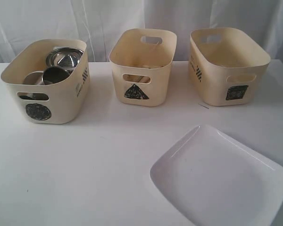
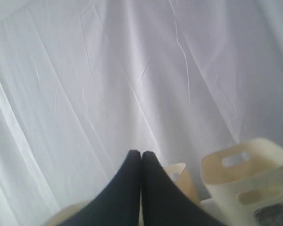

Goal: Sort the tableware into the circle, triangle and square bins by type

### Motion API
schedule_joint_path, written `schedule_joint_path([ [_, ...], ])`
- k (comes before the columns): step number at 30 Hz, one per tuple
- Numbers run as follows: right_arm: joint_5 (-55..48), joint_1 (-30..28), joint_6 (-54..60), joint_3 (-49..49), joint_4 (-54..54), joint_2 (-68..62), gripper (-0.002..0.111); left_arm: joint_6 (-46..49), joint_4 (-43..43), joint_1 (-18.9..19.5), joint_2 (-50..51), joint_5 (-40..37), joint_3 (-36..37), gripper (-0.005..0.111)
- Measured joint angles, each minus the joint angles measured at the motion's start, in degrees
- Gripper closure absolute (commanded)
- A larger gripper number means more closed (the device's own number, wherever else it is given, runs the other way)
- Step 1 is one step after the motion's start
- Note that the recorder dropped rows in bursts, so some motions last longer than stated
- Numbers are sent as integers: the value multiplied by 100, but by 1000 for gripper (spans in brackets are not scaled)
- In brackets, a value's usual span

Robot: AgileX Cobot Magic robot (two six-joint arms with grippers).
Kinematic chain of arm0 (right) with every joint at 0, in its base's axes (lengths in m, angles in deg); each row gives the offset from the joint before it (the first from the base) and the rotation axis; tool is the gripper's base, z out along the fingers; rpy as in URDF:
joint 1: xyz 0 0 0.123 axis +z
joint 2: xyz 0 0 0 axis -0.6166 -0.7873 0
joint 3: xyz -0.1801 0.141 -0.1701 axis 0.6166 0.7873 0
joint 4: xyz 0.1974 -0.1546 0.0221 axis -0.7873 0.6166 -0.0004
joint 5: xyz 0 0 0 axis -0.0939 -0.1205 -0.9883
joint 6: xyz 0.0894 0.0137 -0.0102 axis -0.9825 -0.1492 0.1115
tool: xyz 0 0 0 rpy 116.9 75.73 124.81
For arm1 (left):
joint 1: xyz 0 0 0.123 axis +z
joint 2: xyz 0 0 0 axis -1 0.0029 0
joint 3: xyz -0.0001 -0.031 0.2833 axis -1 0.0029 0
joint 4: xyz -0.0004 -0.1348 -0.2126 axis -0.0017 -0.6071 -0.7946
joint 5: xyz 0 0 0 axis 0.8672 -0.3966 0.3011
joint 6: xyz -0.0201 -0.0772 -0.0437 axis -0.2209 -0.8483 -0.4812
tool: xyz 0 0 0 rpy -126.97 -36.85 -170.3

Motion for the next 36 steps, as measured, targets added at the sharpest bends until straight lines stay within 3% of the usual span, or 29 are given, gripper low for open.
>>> schedule_joint_path([
  [5,-326,0,-1704,0,-155,0,108,0,0,0,0,0,0,107],
  [19,-292,0,-1869,-65,-190,0,108,0,0,0,0,0,0,107],
  [23,-1555,129,-1667,-528,-77,9,108,0,0,0,0,0,0,107],
  [27,-3032,291,-764,-1302,35,9,107,0,0,0,0,0,0,107],
  [31,-3973,353,513,-2110,58,-305,89,0,0,0,0,0,0,107],
  [36,-4673,362,1059,-2760,124,-996,46,0,0,0,0,0,0,107],
])
